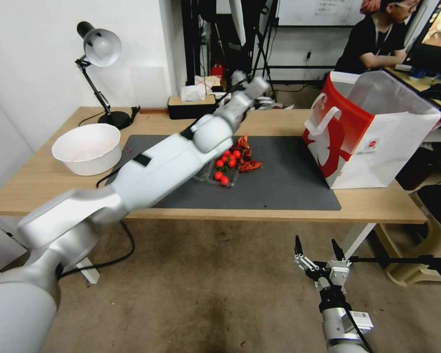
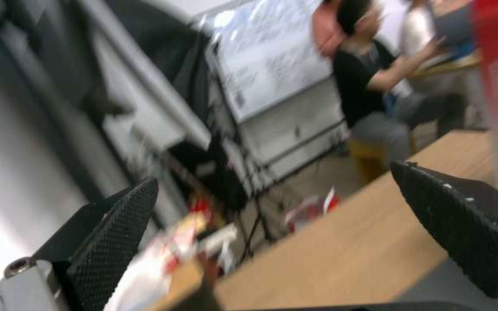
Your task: Pick up the trash from the table and place it into the takeout bag.
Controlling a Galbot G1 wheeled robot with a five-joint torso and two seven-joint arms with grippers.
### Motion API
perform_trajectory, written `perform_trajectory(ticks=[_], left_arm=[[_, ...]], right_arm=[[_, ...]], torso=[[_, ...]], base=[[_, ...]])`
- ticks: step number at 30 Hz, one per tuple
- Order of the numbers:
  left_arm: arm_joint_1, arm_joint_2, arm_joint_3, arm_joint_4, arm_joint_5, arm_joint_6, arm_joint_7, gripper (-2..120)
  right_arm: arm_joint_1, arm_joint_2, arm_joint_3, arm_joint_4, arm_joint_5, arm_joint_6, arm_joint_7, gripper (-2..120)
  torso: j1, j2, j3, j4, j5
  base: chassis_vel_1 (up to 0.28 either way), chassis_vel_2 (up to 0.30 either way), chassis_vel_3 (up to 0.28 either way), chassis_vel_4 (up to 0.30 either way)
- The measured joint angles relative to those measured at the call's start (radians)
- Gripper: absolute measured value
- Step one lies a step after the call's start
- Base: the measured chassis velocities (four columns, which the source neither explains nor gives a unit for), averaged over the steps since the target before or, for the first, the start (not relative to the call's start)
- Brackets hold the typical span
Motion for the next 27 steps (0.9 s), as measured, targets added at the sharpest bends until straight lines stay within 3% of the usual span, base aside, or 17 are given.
perform_trajectory(ticks=[8,9,10,12,17,19,24,27], left_arm=[[0.163,0.133,-0.098,-0.196,-0.189,0.154,-0.249,100],[0.163,0.133,-0.098,-0.196,-0.189,0.154,-0.249,100],[0.206,0.156,-0.127,-0.246,-0.229,0.189,-0.296,100],[0.291,0.204,-0.2,-0.34,-0.278,0.295,-0.376,100],[0.418,0.267,-0.314,-0.423,-0.283,0.338,-0.394,100],[0.542,0.319,-0.414,-0.503,-0.277,0.338,-0.373,100],[0.69,0.355,-0.52,-0.584,-0.265,0.333,-0.351,100],[0.874,0.384,-0.689,-0.673,-0.244,0.296,-0.292,100]], right_arm=[[0.016,-0.006,-0.002,-0.005,0.0,-0.008,0.0,100],[0.016,-0.006,-0.002,-0.005,0.0,-0.008,0.0,100],[0.017,-0.006,-0.002,-0.005,0.001,-0.01,0.0,100],[0.018,-0.002,-0.002,-0.002,0.001,-0.012,0.0,100],[0.012,0.003,-0.001,0.003,0.001,-0.009,-0.001,100],[0.007,0.006,0.001,0.004,-0.001,-0.006,-0.001,100],[0.001,0.007,0.001,0.012,-0.003,-0.004,-0.001,100],[-0.005,0.004,0.001,0.024,-0.003,-0.003,-0.002,100]], torso=[[0.0,0.0,0.0,0.0002,0.0002],[0.0,0.0,0.0,0.0002,0.0002],[0.0,0.0,0.0,-0.0006,0.0003],[0.0,0.0,0.0,-0.0002,0.0006],[0.0,0.0,0.0,0.0003,0.0001],[0.0,0.0,0.0,0.0,0.0007],[0.0,0.0,0.0,0.0,0.0005],[0.0,0.0,0.0,-0.0001,0.001]], base=[[0.0,0.0,0.0,0.0],[0.0,0.0,0.0,0.0],[0.0,0.0,0.0,0.0],[0.0,0.0,0.0,0.0],[0.0,0.0,0.0,0.0],[0.0,0.0,0.0,0.0],[0.0,0.0,0.0,0.0],[0.0,0.0,0.0,0.0]])
